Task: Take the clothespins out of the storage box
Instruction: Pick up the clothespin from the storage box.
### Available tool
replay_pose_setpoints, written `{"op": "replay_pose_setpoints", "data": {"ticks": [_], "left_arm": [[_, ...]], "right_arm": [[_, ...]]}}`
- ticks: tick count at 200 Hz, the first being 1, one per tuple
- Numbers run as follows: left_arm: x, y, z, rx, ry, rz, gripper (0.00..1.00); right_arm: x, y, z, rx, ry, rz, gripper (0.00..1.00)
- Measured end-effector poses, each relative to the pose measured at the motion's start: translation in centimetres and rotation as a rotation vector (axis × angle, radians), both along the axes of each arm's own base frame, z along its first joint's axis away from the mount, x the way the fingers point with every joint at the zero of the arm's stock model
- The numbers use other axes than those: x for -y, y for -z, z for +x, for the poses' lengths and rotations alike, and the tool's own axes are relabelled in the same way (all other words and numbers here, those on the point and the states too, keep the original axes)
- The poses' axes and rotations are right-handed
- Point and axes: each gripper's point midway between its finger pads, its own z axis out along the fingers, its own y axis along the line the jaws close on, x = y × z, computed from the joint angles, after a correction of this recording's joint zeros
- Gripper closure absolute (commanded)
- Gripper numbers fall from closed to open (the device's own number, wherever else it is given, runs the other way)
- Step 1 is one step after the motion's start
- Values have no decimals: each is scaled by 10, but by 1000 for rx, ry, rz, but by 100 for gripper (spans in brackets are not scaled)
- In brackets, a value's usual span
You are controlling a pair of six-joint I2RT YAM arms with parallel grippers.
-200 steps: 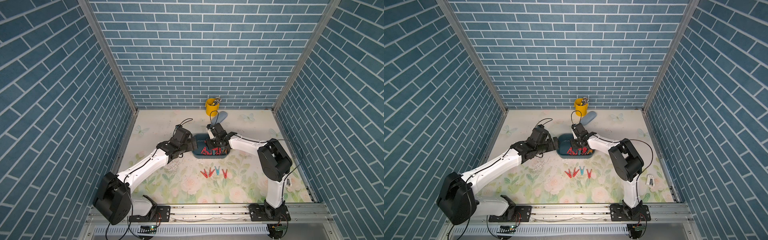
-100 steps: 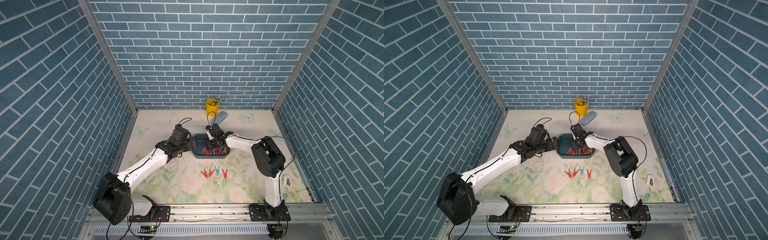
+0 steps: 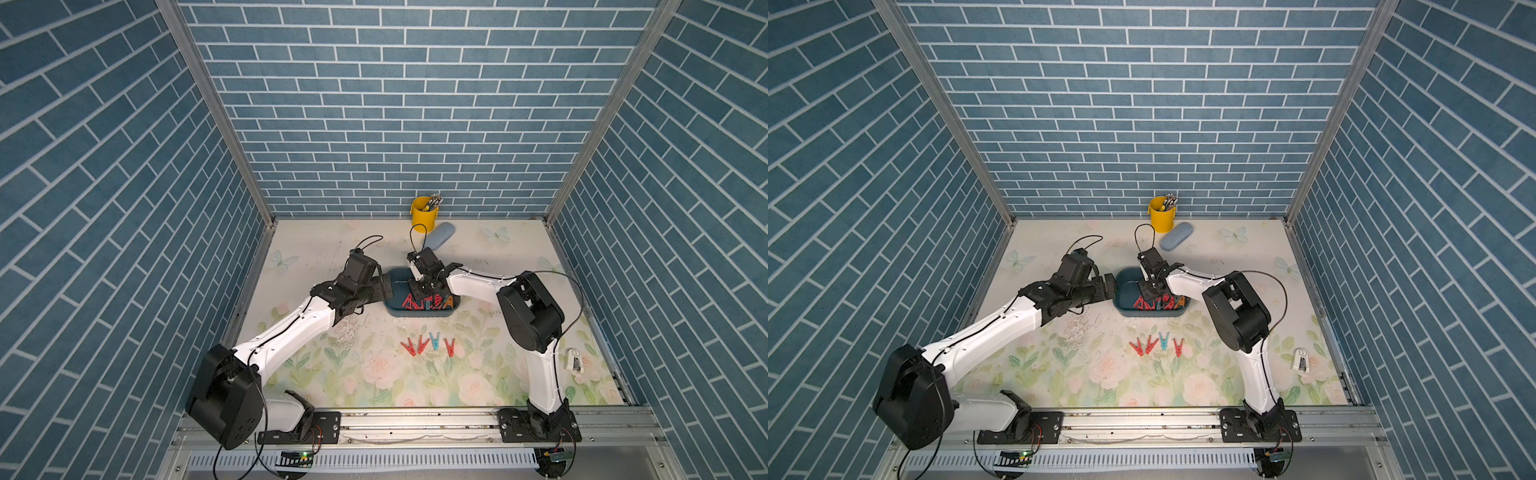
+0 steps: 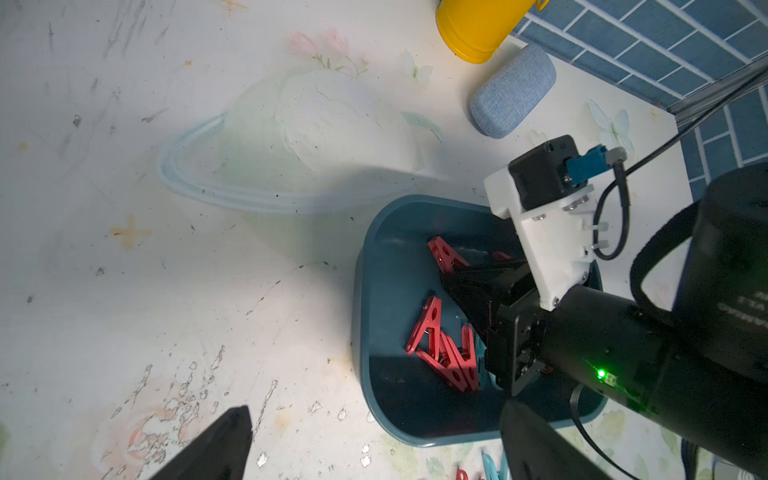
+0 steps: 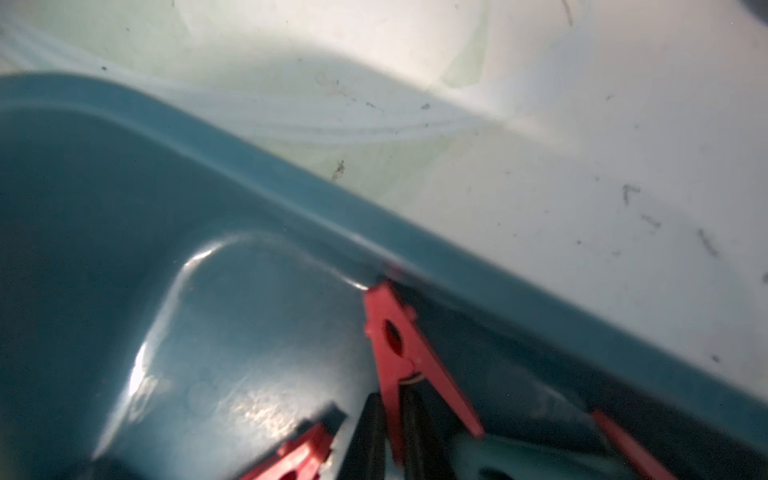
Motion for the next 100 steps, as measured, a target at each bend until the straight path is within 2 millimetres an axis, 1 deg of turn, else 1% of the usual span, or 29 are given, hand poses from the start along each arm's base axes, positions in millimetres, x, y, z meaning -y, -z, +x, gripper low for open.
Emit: {"op": "replay_pose_setpoints", "data": {"ticks": [14,63,82,100], "left_arm": [[0,1,-1,0,0,0,0],[-1,2,-5,-1,8,-9,0],[-1,3,-6,0,11,-14,1],[-1,2,-8,3,16,-19,0]], "right_arm": [[-2,0,-1,5,-5,-5,99],[-9,-4,-9,11,-24,-10,100],[-12,-15,-13,22,-29,-1,100],[-15,-35,-15,47,-27,27,100]]}}
